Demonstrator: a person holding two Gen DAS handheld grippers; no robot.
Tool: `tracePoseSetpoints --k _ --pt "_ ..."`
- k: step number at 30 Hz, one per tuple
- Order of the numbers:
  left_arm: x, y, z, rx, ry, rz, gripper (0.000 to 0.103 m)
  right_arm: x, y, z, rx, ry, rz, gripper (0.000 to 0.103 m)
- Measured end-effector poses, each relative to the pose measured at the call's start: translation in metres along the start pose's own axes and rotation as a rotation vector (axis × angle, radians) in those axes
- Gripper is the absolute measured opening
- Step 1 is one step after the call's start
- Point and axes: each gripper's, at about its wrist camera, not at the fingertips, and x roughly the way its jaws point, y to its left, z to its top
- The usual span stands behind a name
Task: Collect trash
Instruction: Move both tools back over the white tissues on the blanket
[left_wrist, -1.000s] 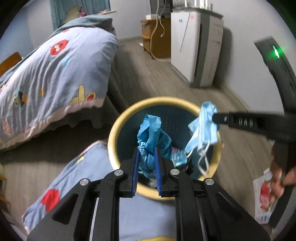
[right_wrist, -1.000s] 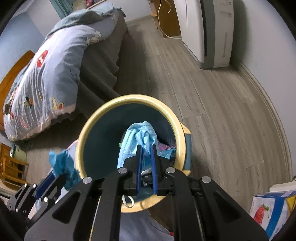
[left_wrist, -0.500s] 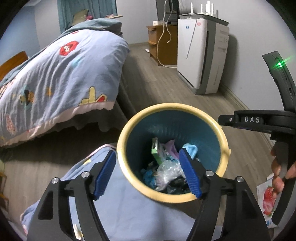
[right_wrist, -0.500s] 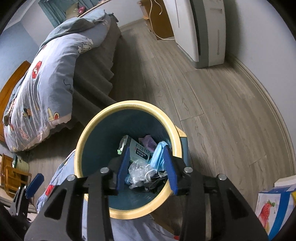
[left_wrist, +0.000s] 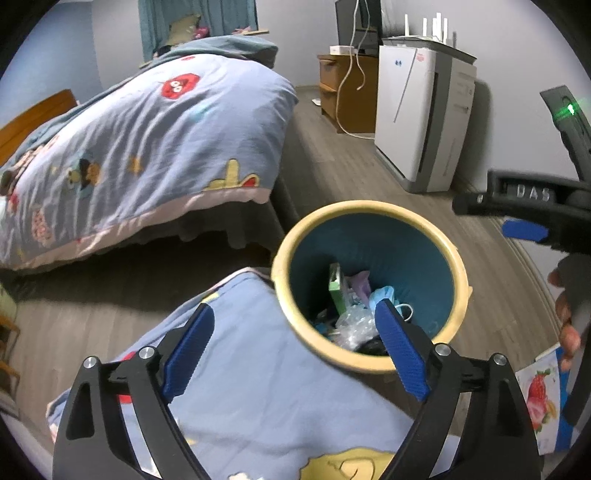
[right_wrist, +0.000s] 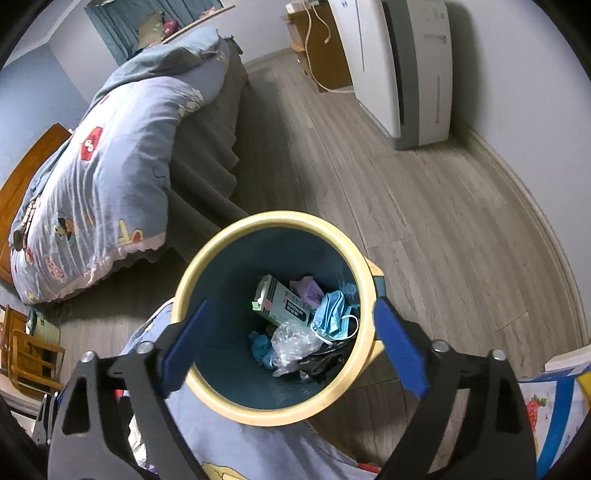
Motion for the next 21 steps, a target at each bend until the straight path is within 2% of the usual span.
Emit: tracePoseSetpoints --k 7,10,16,21 --pt "-0.042 0.029 -0.015 -0.031 -0.021 0.022 0.093 -0.023 0.031 -0.004 -0.097 -0.025 -0.015 0.097" --pt "-0.063 0.048 -0.027 -0.036 -0.021 0.053 0.094 -0.027 0.050 -0.009 -0.162 -0.029 -0.025 0.097" --pt "-0.102 0.098 -0.065 -0.088 -0.003 0.110 0.094 -0.029 0.086 -0.026 -0.291 -0.037 -0.042 0.097" --pt "-0.115 0.144 -0.101 -0.148 0.016 0.198 0.095 -0.021 0.116 -0.043 -0.367 -0.020 -0.037 0.097"
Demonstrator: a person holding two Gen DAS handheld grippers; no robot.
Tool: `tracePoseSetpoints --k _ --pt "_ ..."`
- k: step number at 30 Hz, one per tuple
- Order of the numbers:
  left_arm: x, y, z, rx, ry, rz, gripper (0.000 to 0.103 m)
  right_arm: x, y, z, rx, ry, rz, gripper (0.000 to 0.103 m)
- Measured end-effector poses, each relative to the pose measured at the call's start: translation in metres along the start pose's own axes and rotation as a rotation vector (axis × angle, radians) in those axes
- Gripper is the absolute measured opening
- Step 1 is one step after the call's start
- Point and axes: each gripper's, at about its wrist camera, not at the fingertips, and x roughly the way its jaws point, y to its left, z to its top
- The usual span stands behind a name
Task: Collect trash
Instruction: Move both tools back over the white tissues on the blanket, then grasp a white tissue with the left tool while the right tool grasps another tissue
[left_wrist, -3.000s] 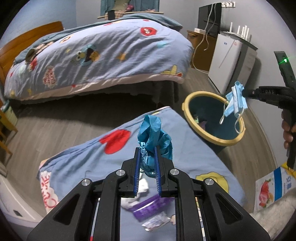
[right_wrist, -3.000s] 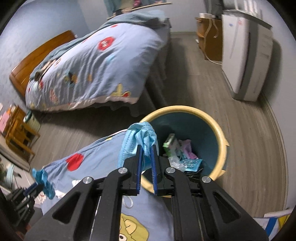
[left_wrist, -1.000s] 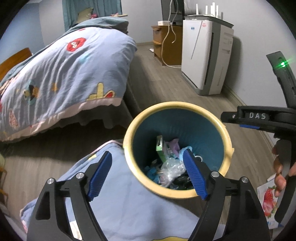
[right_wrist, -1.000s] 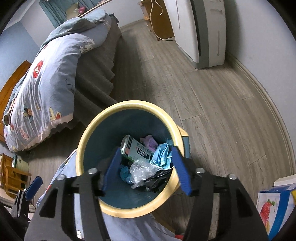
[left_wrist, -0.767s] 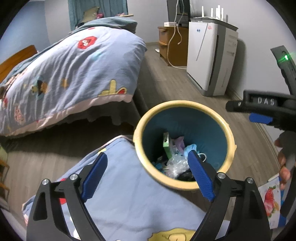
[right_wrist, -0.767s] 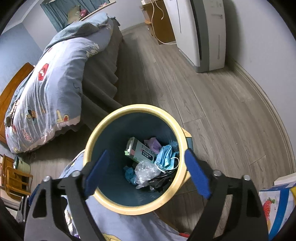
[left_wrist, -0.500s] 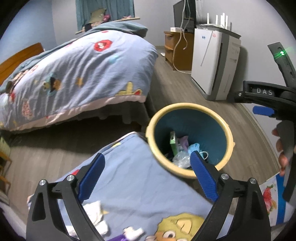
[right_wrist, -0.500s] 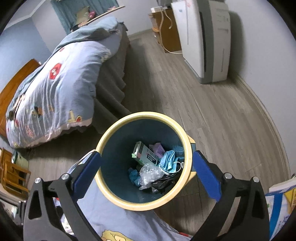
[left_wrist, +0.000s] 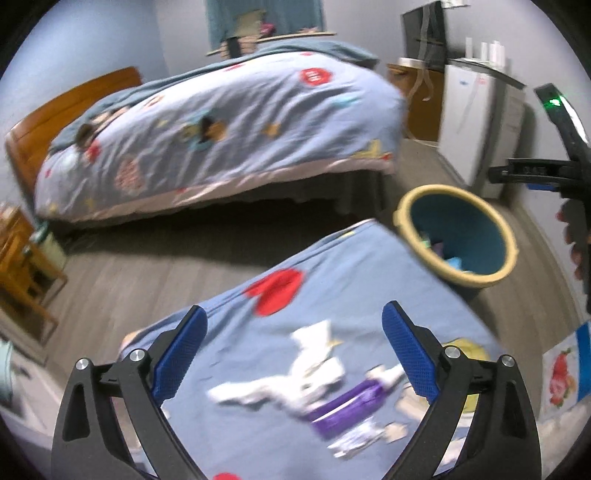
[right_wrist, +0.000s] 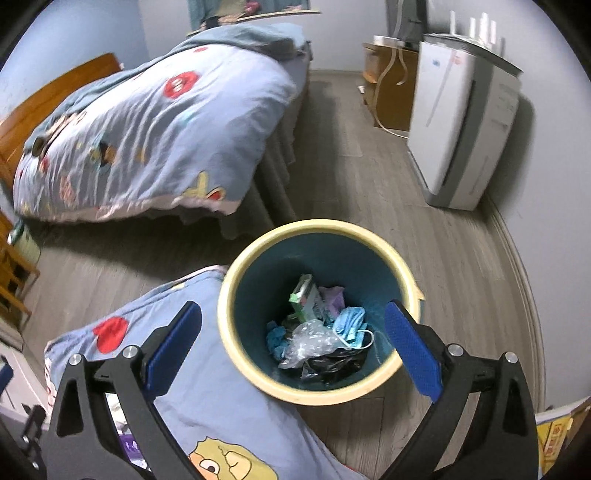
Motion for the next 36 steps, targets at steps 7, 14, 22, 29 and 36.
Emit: tracePoseSetpoints --k 7,14,22,29,36 --pt "0.021 0.061 -0.027 -0.173 0.076 0.054 0.095 0.016 0.058 -0.013 -0.106 0.044 0.051 0.097" --pt "0.052 0.089 -0.050 -0.206 0.161 0.066 0.095 0.036 0.111 -0.028 -0.204 0.092 0.100 0.097" --pt "0.112 0.083 -0.083 -0.163 0.339 0.074 0.082 0.057 0.139 -0.037 -0.173 0.153 0.154 0.097" --pt "0.129 0.069 -0.089 -0.109 0.420 -0.031 0.009 0.069 0.157 -0.045 -0.189 0.194 0.179 0.097" --pt "0.115 0.079 -0.088 -0.121 0.390 -0.033 0.007 0.088 0.180 -0.064 -0.139 0.313 0.277 0.094"
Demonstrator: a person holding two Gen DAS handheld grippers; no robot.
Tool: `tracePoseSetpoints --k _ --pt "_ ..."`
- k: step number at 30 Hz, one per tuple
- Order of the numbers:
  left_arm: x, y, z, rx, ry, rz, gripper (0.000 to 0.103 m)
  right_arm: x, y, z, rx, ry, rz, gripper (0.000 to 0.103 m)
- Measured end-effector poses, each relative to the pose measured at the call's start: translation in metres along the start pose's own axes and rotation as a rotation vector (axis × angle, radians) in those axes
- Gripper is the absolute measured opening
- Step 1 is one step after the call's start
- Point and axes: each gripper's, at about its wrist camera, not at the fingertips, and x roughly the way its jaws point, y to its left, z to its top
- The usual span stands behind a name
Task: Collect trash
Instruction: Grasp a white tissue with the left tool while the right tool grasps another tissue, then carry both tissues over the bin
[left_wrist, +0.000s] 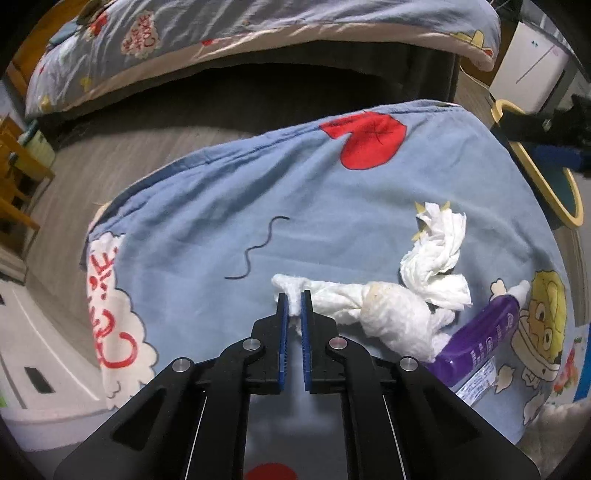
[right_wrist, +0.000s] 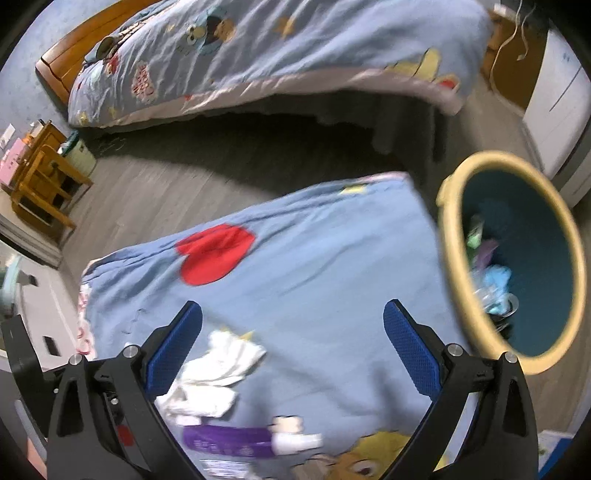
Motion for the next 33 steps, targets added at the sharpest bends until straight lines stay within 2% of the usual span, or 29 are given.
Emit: tracePoseSetpoints --k 2,7,16,19,22,33 --pt "-0.003 0.003 0.000 0.001 -0.006 0.008 0.007 0.008 0.005 -0.004 0.011 0.041 0.020 0.077" --pt "-0.012 0.015 -0.003 0.000 -0.023 0.032 0.007 0.033 0.023 -0.017 -0.006 0.142 0.027 0.056" --pt "-0.011 0.025 0.002 0.006 -0.032 0.015 0.007 0.058 0.040 -0.029 -0.066 0.209 -0.013 0.028" --pt "-0.012 0.024 0.003 0.010 -0.037 0.014 0.007 0.062 0.045 -0.031 -0.103 0.222 -0.028 0.014" --pt "-0.014 0.021 0.003 0.023 -0.044 0.016 0.007 0.059 0.047 -0.030 -0.124 0.214 -0.027 0.004" --pt "-0.023 0.015 0.009 0.029 -0.081 0.012 0.007 0.014 0.043 -0.004 -0.125 0.076 0.031 0.003"
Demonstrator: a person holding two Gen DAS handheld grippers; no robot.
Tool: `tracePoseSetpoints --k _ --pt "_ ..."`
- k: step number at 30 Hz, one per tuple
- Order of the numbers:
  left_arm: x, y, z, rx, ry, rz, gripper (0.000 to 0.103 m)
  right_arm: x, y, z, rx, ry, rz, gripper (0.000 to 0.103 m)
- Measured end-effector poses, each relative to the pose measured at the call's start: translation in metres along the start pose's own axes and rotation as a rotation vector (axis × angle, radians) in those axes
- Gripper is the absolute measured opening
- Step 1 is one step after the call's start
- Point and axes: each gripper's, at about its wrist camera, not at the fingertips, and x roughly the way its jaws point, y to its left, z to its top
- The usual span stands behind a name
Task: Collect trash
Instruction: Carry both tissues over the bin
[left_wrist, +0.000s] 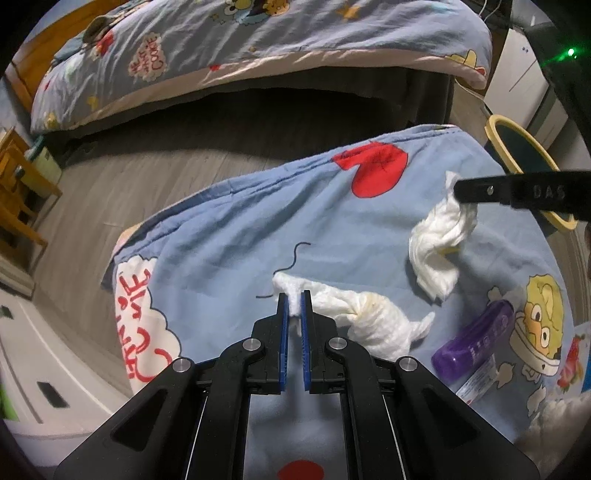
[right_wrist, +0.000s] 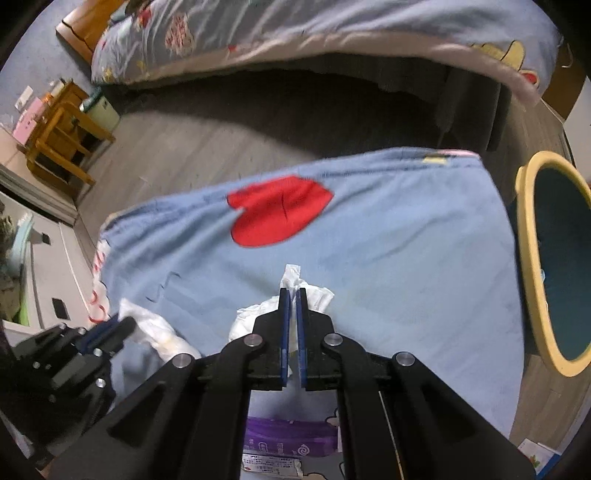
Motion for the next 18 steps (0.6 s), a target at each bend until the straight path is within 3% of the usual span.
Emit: tracePoseSetpoints --k 11,18 --pt "-0.044 -0.016 0.019 0.032 -0.163 -0.014 0.007 -0.046 -0.020 0.008 0.041 -0.124 -0.012 0.003" --pt "-0.072 -0.034 0.035 0.039 -0.259 -0.037 0.007 -0.080 -0.053 0.008 0.082 -0.186 -0.017 0.003"
